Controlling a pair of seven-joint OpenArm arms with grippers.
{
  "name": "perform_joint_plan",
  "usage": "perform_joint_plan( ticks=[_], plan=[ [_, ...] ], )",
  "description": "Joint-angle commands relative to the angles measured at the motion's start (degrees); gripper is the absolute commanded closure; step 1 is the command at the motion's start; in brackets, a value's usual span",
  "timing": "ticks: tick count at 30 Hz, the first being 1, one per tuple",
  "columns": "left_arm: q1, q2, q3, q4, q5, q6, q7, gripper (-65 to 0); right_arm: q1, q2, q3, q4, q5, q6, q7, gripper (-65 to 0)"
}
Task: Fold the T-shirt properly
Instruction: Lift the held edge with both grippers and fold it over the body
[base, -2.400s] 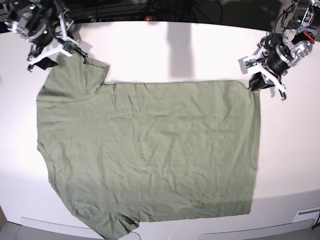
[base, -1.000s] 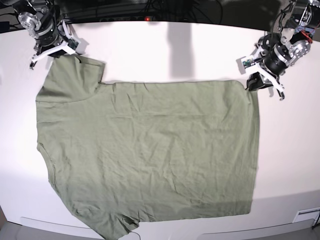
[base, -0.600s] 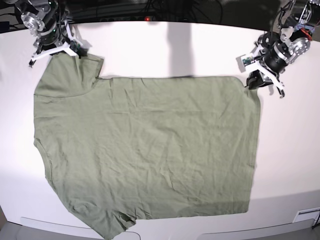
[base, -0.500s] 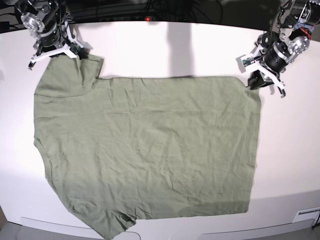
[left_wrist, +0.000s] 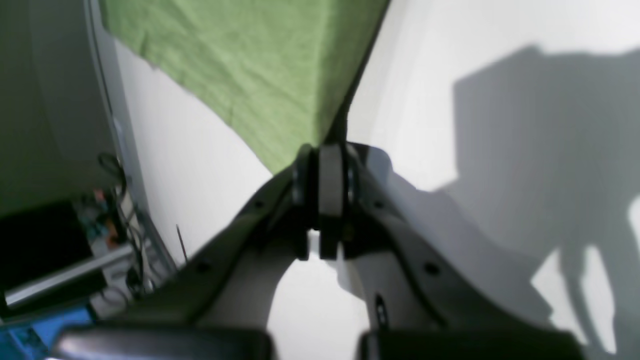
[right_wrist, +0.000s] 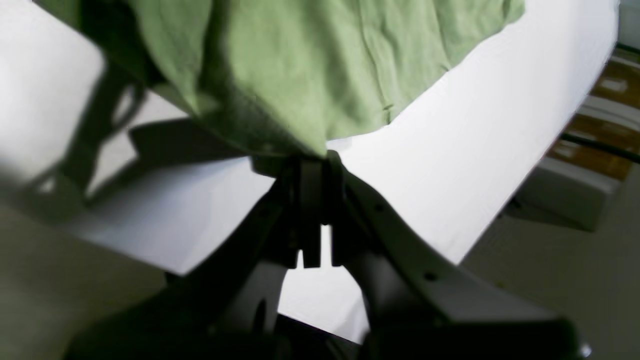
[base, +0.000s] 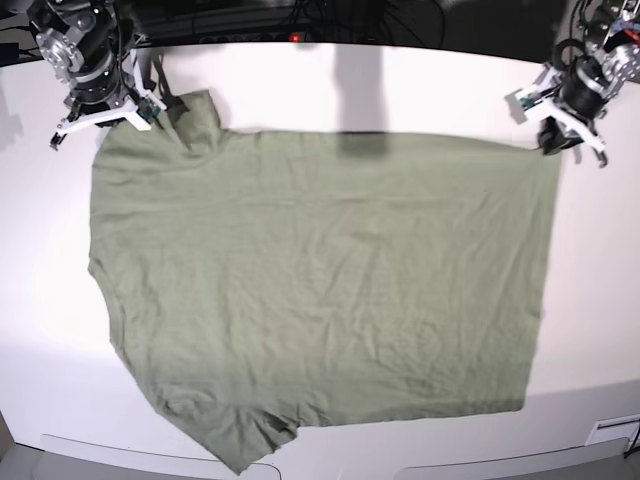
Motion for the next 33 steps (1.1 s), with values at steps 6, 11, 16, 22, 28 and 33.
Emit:
perform_joint_plan(
  ticks=[6, 11, 16, 22, 28, 33],
  plan=[
    [5.44, -0.87, -5.81, 2.75, 0.02, -0.63, -1.22, 0.0, -4.42, 0.94, 0.50, 5.97, -1.36, -0.66, -1.31, 0.0],
    [7.93, -0.87, -6.99, 6.34, 0.00, -0.59, -1.70, 0.0, -7.41, 0.94, 1.77, 11.08, -3.41, -0.79, -3.19, 0.0],
    [7.54, -0.74, -6.97, 10.54, -7.17, 6.56, 4.11, 0.0, -7.34, -0.22, 4.96, 13.75, -3.39, -5.27, -3.17, 0.0],
    [5.09, -0.70, -6.97, 11.45, -9.55, 7.67, 3.89, 0.0, -3.69, -3.54, 5.68, 9.03, 1.01, -5.14, 3.10, 0.0],
    [0.13, 0.35, -6.97, 11.43, -18.21, 7.63, 3.89, 0.0, 7.39, -7.74, 5.68, 0.04, 6.97, -3.19, 6.75, 0.0],
    [-4.94, 5.79, -6.97, 11.39, -23.02, 7.41, 4.20, 0.0, 16.98, -11.74, 5.68, -6.62, 10.23, 1.55, 8.00, 0.0]
  ],
)
